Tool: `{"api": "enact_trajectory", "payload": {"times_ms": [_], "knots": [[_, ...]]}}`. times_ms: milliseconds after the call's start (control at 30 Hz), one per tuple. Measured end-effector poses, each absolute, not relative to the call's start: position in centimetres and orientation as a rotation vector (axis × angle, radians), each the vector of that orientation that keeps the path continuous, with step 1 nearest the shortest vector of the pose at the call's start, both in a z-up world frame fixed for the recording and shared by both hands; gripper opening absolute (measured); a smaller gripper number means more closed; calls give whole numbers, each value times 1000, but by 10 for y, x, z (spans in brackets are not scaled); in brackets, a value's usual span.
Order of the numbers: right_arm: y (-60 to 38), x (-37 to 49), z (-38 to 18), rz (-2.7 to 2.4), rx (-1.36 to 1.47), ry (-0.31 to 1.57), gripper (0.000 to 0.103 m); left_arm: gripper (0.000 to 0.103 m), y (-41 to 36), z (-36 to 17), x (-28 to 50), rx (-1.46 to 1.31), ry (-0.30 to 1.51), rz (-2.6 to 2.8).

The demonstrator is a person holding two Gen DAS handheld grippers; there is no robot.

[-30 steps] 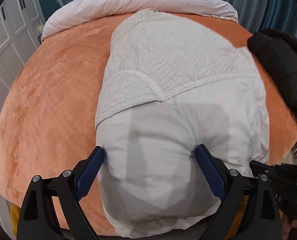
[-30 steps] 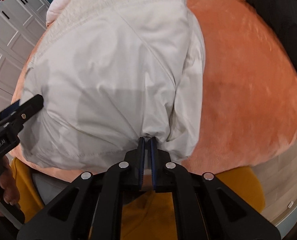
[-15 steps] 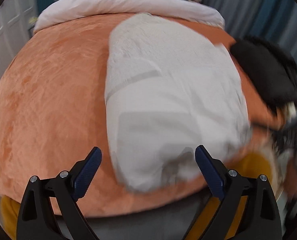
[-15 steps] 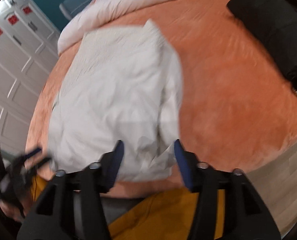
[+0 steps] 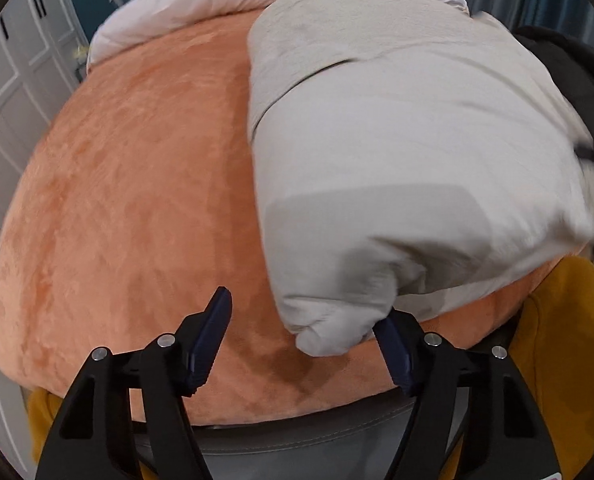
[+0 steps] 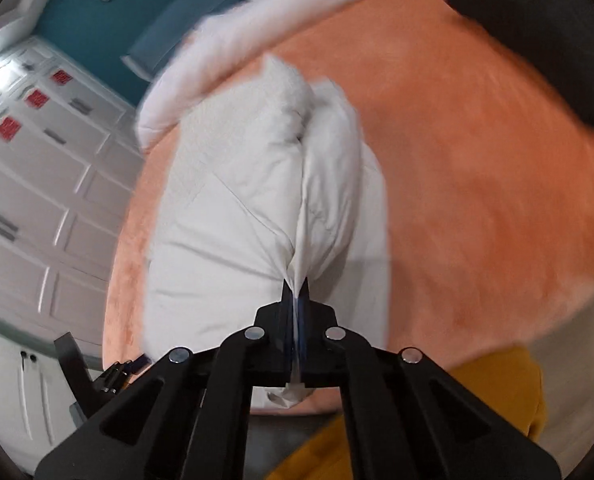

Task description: Fold large clothes

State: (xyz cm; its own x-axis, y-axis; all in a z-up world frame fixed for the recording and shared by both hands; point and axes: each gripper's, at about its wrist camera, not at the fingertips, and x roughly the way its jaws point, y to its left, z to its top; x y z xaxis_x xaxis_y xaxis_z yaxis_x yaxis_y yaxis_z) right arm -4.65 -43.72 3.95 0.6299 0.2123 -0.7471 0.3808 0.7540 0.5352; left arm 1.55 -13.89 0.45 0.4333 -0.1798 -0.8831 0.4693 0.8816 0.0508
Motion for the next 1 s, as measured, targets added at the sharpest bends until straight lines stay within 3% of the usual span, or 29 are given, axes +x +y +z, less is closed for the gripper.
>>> {"api": "enact_trajectory", "payload": {"times_ms": [133,400,467,533,600,833,900,1000], "knots": [[-430,-32,-16,-172,676,1038,2,70,-144,-9,20,312,1077,-394],[-446,-57,43,-166,662,903,12,68,-121,43,1,239,1031,-467],[-444,-64,61,-147,648,855,21,73,-119,71,-5,188,957,-497],[-442,-66,73,-99,645,815,46,77,-122,92,-5,147,895,-510],[-428,-61,76,-68,633,799,51,80,-131,103,5,119,862,-524],[-420,-9,26,-97,606,919,50,80,-166,87,44,101,897,-482],[-426,-10,25,-38,678,899,3,80,-172,81,48,113,905,-460],[-436,-37,68,-1,713,720,1,79,-179,79,46,124,911,-444]]}}
